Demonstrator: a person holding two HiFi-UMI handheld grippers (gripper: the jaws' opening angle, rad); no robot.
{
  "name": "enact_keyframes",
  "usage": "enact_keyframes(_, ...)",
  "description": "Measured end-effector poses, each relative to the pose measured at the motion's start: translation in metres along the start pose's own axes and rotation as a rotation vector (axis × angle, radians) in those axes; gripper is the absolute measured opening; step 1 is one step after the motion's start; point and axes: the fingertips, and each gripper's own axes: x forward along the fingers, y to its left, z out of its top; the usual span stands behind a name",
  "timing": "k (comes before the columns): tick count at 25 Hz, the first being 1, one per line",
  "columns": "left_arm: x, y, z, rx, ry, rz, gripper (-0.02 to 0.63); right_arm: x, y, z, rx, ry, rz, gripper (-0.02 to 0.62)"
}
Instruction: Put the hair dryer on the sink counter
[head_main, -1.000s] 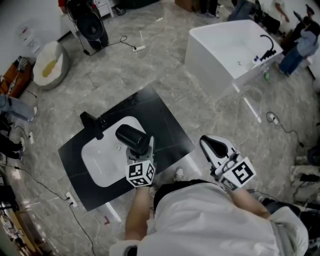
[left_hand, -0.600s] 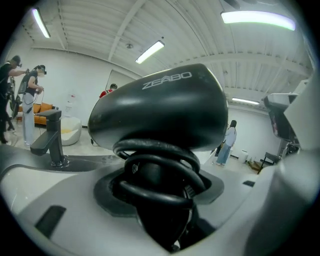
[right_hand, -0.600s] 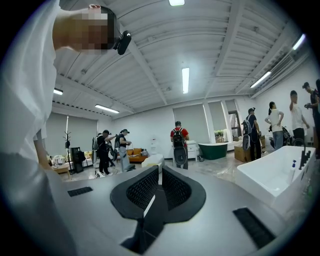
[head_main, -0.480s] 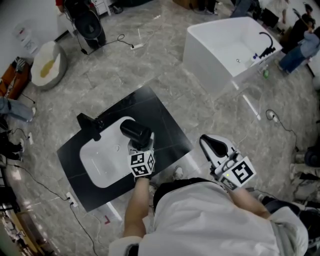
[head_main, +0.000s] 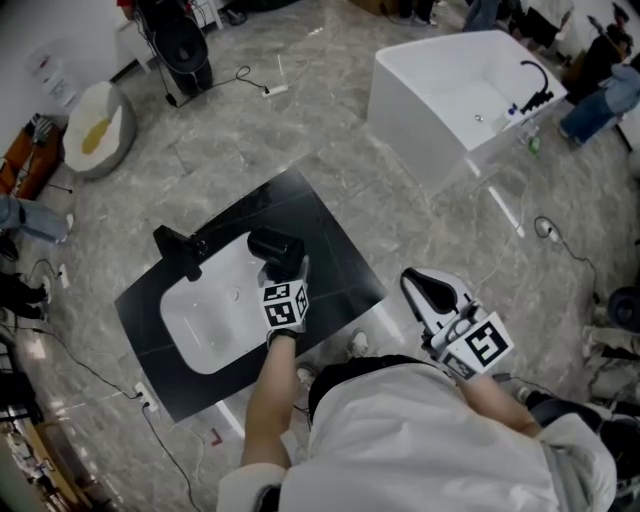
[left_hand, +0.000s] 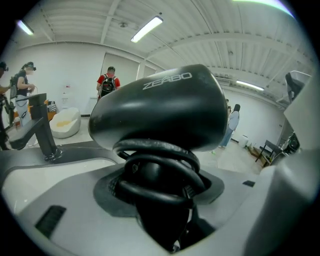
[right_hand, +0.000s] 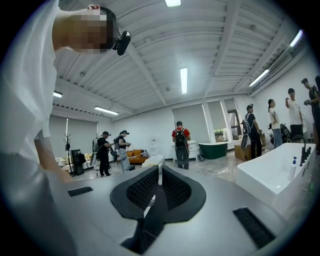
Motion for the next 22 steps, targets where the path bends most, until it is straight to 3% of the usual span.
enact_keyframes(7,0.018,0.014,-0.013,-0.086,0.115,0.022,0.272,0.0,-0.003,-0.004,0.013,-0.009,-0.006,0.046)
enact_keyframes(16,0.041,0.009,-0.033,-0.059,0.272,0.015,0.272,-0.002,-0.009,-0.003,0.022,-0.021,-0.018,0.046)
enact_keyframes(22,0.054,0.005,-0.048,0.036,0.407,0.02,0.272,-0.004,-0.015,-0.003,0.034,-0.025,-0.032,0.046)
